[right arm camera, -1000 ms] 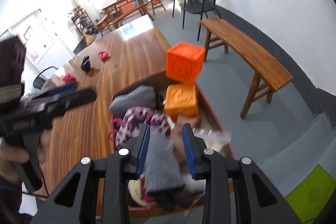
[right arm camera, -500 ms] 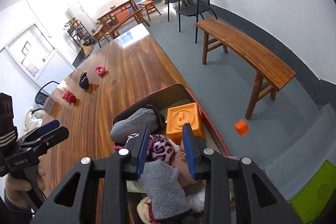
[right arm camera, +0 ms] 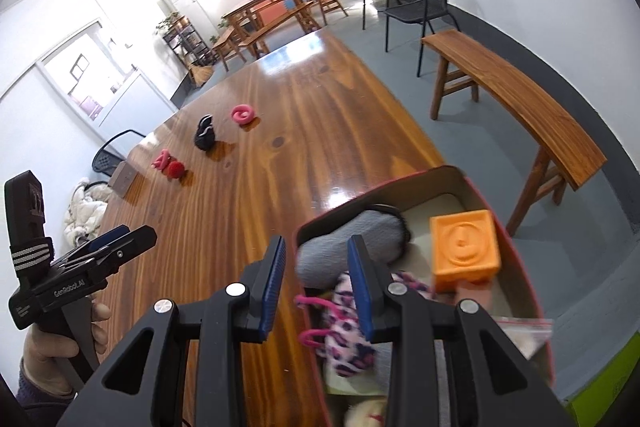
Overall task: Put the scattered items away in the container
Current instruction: 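Move both open grippers back over the table toward the remaining items, then grasp the pink foam knot with the left gripper while the right grasps the black sock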
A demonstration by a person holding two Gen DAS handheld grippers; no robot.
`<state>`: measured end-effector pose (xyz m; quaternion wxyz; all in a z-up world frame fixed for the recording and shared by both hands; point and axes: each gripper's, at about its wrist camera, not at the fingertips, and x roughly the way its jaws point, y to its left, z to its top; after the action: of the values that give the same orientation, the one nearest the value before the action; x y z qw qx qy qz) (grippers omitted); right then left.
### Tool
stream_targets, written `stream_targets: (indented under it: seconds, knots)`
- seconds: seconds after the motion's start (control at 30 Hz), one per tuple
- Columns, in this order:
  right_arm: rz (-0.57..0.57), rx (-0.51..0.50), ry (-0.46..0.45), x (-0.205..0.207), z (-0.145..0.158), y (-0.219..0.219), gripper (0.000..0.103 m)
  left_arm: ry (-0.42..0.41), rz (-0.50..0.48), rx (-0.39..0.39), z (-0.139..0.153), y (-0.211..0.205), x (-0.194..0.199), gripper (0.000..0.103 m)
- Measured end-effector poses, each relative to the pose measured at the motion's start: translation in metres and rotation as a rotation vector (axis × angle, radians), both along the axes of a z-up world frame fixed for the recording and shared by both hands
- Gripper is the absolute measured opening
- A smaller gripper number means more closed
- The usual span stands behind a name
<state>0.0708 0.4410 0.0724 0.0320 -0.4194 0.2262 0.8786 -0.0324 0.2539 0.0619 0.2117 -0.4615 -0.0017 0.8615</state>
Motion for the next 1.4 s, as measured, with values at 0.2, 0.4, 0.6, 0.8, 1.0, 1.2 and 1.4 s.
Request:
stream_targets:
  seconds: [0.2,0.4,0.6,0.8,1.0,1.2,1.4]
  knots:
    - [0.095,-0.010,-0.007,-0.040,-0.003,-0.045,0.035,-0.013,0.097,-0.004,-0.005,-0.051,-0.024,0.102]
    - [0.179,-0.022,-0.022,-0.088,-0.010,-0.093,0.035,-0.039,0.181,-0.005,-0.017,-0.108,-0.056,0.102]
    - [0.267,-0.016,-0.039,-0.136,-0.020,-0.147,0.035,-0.058,0.240,0.004,-0.030,-0.156,-0.097,0.102]
    - [0.297,-0.006,-0.071,-0.182,-0.034,-0.183,0.035,-0.054,0.276,-0.005,-0.045,-0.196,-0.149,0.102]
    - [0.280,0.000,-0.091,-0.216,-0.043,-0.199,0.035,-0.057,0.294,-0.010,-0.064,-0.221,-0.215,0.102]
    - [0.237,0.010,-0.109,-0.243,-0.051,-0.197,0.035,-0.045,0.293,-0.029,-0.083,-0.227,-0.280,0.102]
    - [0.194,0.011,-0.117,-0.266,-0.059,-0.190,0.035,-0.047,0.278,-0.060,-0.108,-0.224,-0.325,0.102]
